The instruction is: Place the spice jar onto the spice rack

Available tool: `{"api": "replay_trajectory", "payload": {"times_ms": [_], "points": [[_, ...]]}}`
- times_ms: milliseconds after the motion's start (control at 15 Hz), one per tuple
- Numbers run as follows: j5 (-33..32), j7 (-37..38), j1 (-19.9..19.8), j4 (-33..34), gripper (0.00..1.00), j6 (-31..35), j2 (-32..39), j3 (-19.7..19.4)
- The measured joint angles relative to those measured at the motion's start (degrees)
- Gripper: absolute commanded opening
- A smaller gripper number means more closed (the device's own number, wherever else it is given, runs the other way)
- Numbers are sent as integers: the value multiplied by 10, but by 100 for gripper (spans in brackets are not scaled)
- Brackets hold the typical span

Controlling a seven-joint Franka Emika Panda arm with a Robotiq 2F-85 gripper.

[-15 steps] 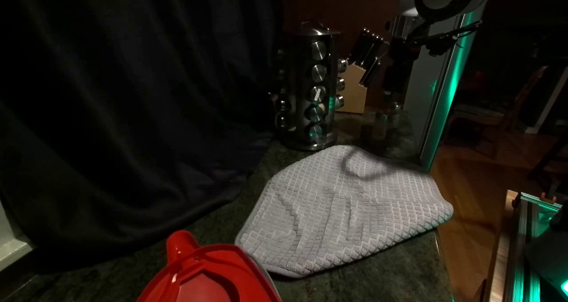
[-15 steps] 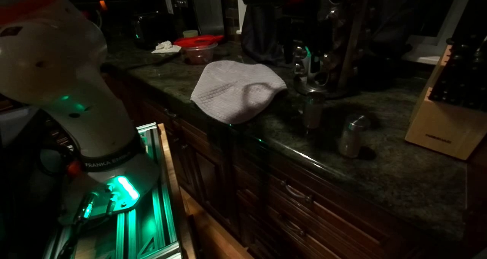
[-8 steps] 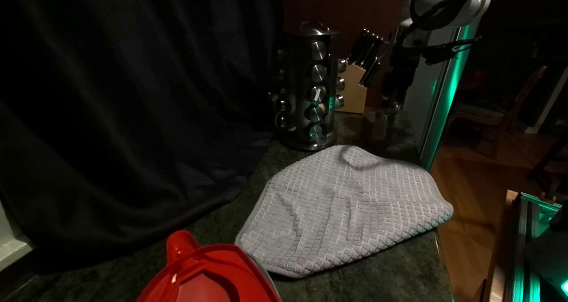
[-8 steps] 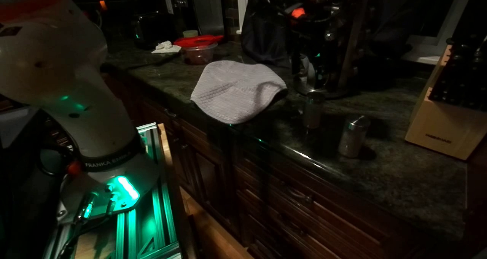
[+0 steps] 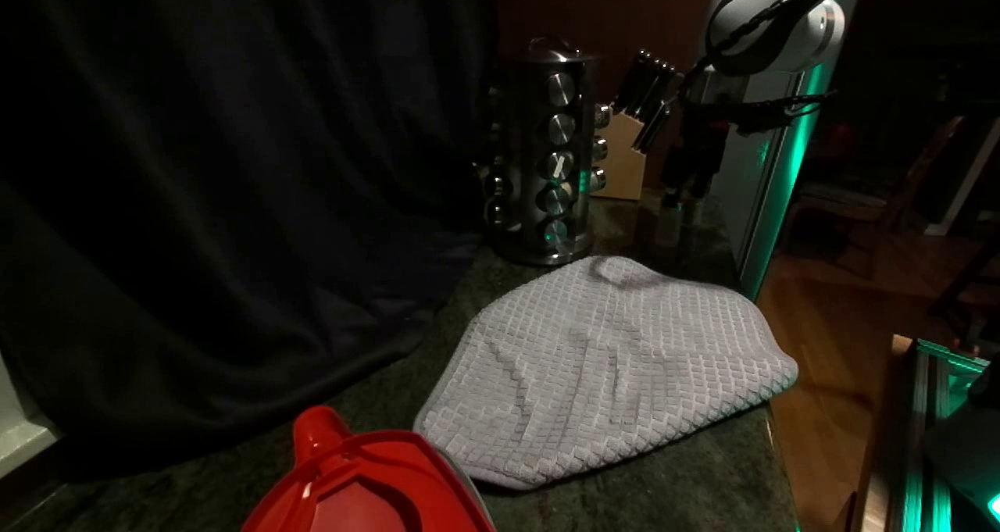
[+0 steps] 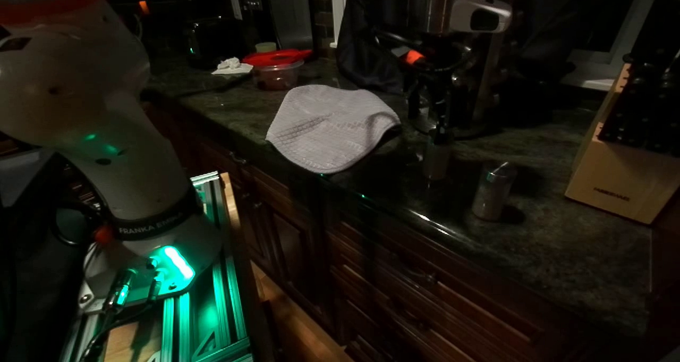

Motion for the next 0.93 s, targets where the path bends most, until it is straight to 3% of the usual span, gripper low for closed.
{"api": "replay_trajectory", "payload": {"times_ms": [733,867,933], "points": [[0,0,0,5,98,47,33,3],[-1,0,0,5,92,47,36,3],[-2,0,0,6,83,48,37,3]]}}
